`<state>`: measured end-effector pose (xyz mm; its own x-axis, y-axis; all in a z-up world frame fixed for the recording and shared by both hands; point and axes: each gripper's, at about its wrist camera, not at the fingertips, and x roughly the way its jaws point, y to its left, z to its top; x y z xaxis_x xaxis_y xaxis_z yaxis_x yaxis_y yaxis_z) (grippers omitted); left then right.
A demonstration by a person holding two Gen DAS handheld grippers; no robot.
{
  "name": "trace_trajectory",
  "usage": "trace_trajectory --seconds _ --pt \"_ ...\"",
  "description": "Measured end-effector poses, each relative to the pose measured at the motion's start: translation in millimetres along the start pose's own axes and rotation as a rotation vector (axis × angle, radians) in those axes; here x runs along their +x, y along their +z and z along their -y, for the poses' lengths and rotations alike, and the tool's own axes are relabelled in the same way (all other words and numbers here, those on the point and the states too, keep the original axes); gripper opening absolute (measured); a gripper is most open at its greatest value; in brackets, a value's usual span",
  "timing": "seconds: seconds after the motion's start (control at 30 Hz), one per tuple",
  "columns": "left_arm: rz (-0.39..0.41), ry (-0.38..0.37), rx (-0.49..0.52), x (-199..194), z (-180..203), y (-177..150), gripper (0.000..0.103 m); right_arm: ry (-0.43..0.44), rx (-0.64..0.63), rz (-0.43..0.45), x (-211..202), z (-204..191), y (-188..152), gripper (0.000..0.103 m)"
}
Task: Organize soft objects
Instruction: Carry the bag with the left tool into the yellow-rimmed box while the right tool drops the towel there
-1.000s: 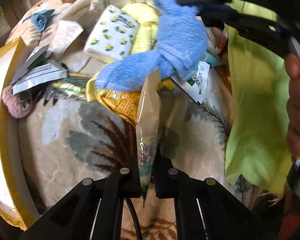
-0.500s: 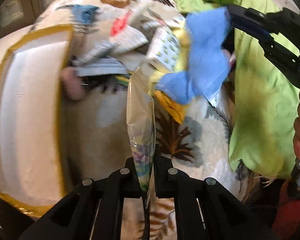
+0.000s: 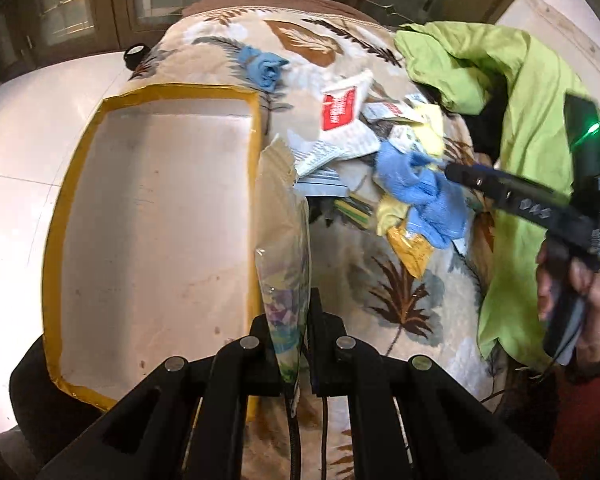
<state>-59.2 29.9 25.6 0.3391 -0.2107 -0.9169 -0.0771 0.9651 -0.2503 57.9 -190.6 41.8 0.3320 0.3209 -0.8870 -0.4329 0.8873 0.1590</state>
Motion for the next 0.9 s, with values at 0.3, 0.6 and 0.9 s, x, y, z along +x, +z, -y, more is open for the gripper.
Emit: trace_trajectory --seconds 0.3,0.6,0.9 --pt "0.020 0.066 -0.060 -9 -39 17 0.006 0.088 0.114 -0.163 58 42 -15 0.043" --pt "0.028 0.137 -0.098 -12 -69 39 0.006 0.380 0.236 -0.010 10 9 7 0.040" --pt "-0.005 0.229 -0.156 12 -105 65 0.006 0.660 0.512 0.041 35 -67 52 0.040"
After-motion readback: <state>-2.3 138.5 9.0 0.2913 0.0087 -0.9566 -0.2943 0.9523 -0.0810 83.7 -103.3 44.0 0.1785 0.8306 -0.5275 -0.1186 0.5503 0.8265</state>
